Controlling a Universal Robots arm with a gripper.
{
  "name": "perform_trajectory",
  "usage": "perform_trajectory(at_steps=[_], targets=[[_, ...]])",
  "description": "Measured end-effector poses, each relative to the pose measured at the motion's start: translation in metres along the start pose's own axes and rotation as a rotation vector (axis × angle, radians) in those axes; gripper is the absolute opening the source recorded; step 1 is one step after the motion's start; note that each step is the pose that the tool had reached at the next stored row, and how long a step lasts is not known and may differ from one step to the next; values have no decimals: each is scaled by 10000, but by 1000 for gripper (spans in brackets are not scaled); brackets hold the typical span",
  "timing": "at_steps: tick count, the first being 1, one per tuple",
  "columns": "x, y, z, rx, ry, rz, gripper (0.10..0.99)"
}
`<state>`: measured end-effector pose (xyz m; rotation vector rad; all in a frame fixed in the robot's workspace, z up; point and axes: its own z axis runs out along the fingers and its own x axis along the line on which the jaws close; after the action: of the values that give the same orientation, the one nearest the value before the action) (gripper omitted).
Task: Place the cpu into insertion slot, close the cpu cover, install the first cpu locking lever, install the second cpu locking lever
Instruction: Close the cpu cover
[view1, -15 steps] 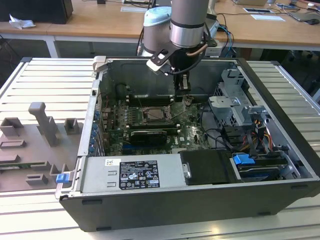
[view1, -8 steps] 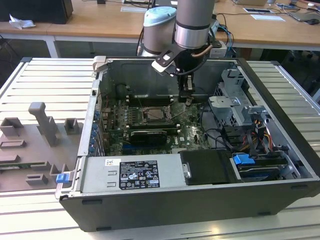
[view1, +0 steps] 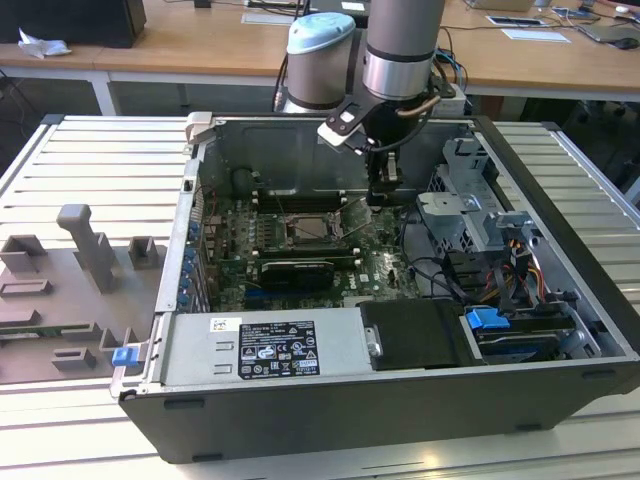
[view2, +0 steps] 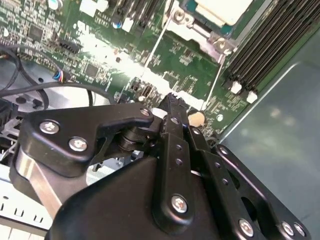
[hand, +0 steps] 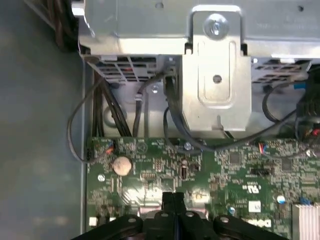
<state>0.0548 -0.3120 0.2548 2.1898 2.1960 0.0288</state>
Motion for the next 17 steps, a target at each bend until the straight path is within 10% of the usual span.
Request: perform_trajectory(at_steps=[10,15,17], targets=[[13,92,102,7,-22,-2,106],[13,54,97,427,-20,-8,106],[13,19,96,441,-21,-9,106]])
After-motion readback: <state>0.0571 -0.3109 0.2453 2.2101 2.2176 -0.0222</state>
